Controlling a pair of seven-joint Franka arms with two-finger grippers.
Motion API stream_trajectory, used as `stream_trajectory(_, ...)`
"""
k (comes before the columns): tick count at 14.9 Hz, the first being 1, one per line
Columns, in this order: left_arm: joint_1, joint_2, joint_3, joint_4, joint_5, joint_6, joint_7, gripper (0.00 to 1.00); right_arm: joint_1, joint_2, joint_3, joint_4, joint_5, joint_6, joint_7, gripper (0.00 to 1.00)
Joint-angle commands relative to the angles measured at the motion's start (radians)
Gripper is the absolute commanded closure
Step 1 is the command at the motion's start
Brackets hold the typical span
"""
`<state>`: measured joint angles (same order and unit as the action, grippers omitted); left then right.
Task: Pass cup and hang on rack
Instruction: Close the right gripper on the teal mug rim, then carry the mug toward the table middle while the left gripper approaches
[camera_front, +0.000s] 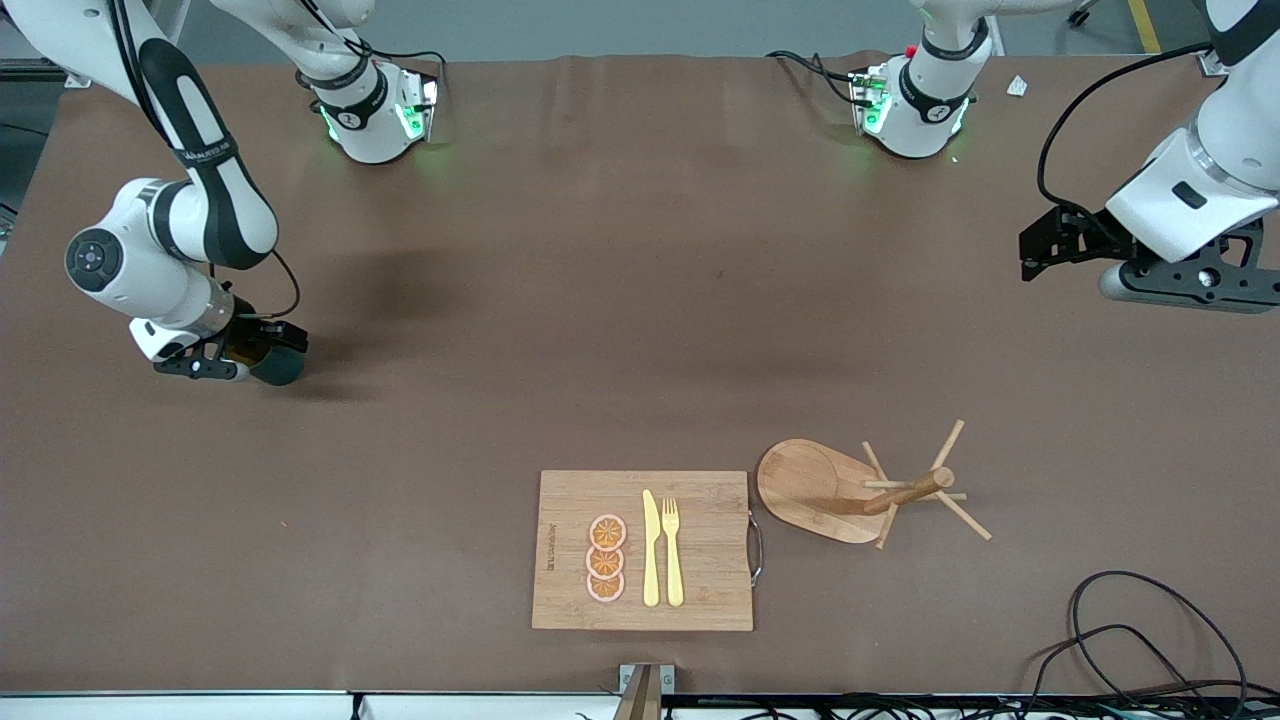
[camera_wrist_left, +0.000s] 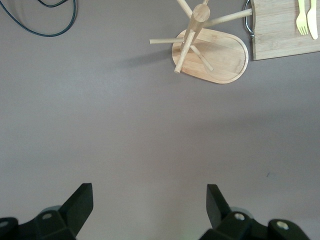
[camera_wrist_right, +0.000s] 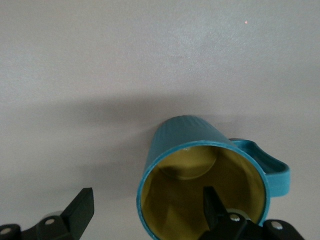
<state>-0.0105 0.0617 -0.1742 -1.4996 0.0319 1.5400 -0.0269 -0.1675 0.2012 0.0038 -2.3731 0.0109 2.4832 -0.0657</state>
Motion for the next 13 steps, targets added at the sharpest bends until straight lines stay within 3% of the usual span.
stream_trajectory(1, -0.003, 0.003, -0.010, 0.010, 0.000, 0.002, -0.001, 0.00, -0.014, 0.001, 0.010, -0.005, 0.011, 0.010, -0.006, 0.19)
stream_trajectory(7, -0.003, 0.003, -0.015, 0.012, 0.000, 0.002, -0.002, 0.00, -0.015, -0.002, 0.010, -0.008, 0.012, 0.000, -0.005, 0.61)
stream_trajectory(13, -0.003, 0.003, -0.015, 0.012, 0.000, 0.002, -0.002, 0.00, -0.017, 0.000, 0.010, -0.009, 0.012, -0.001, -0.005, 0.90)
